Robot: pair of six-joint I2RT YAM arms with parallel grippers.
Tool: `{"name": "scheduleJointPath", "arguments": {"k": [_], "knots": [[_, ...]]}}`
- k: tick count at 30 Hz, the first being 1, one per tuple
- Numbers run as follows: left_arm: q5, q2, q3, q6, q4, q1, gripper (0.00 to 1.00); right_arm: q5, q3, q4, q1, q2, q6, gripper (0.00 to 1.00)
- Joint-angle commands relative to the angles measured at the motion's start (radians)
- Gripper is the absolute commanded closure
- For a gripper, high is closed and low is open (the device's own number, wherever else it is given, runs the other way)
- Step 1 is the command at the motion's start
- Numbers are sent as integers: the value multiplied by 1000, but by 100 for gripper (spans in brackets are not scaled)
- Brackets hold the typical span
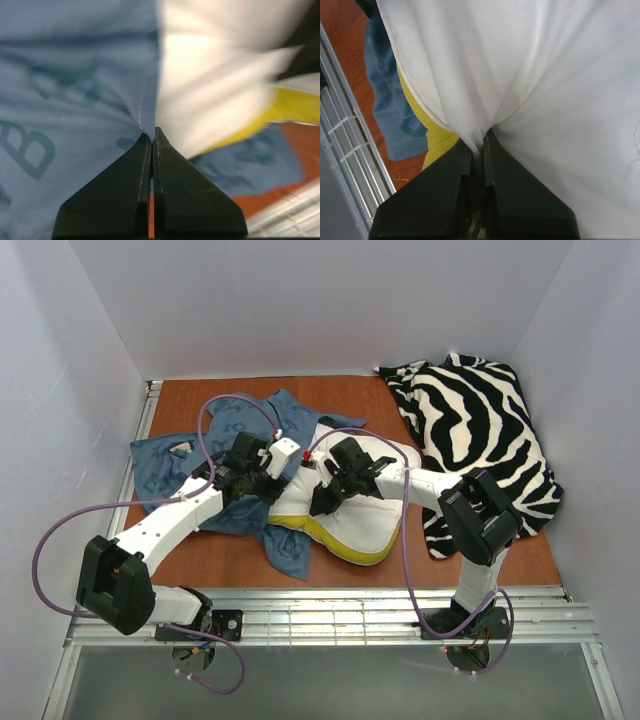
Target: Put the pillow into the pillowcase
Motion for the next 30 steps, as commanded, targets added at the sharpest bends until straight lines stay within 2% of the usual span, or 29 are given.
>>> {"name": "scheduleJointPath", "arguments": {"k": [1, 3, 7, 8, 10, 14, 16, 17, 18, 19, 22, 25, 29, 30], "knots": [[414, -38, 114, 17, -90, -115, 100, -111, 69, 48, 14, -6, 101, 99], [512, -21, 134, -14, -95, -162, 100, -134, 97, 89, 11, -3, 144, 99], [678, 11, 148, 13, -121, -166, 100, -155, 140, 195, -24, -38, 271, 99], [722, 5, 147, 26, -128, -166, 100, -163, 132, 239, -52, -64, 346, 99], [752, -7, 142, 47, -135, -166, 100, -180, 114, 342, -77, -91, 406, 99], [694, -10, 132, 27, -113, -163, 100, -188, 114, 341, -92, -69, 406, 99], [553, -15, 119, 0, -87, -155, 89, -191, 100, 342, -92, -42, 406, 99], [504, -21, 115, -9, -84, -149, 78, -194, 95, 342, -92, -11, 406, 99], [434, -55, 104, -16, -85, -123, 55, -189, 89, 342, -92, 3, 405, 99], [410, -82, 90, -19, -85, -108, 48, -182, 86, 342, -92, 18, 395, 99], [311, -245, 9, 65, -87, -86, 34, -185, 97, 344, -94, 75, 382, 99], [191, -320, -19, 78, -144, -60, 30, -194, 91, 339, -91, 96, 359, 99], [181, -316, 38, 8, -132, 112, 27, -166, 2, 341, -55, 84, 325, 99], [146, -297, 49, -2, -131, 116, 27, -166, -12, 339, -49, 86, 325, 99]]}}
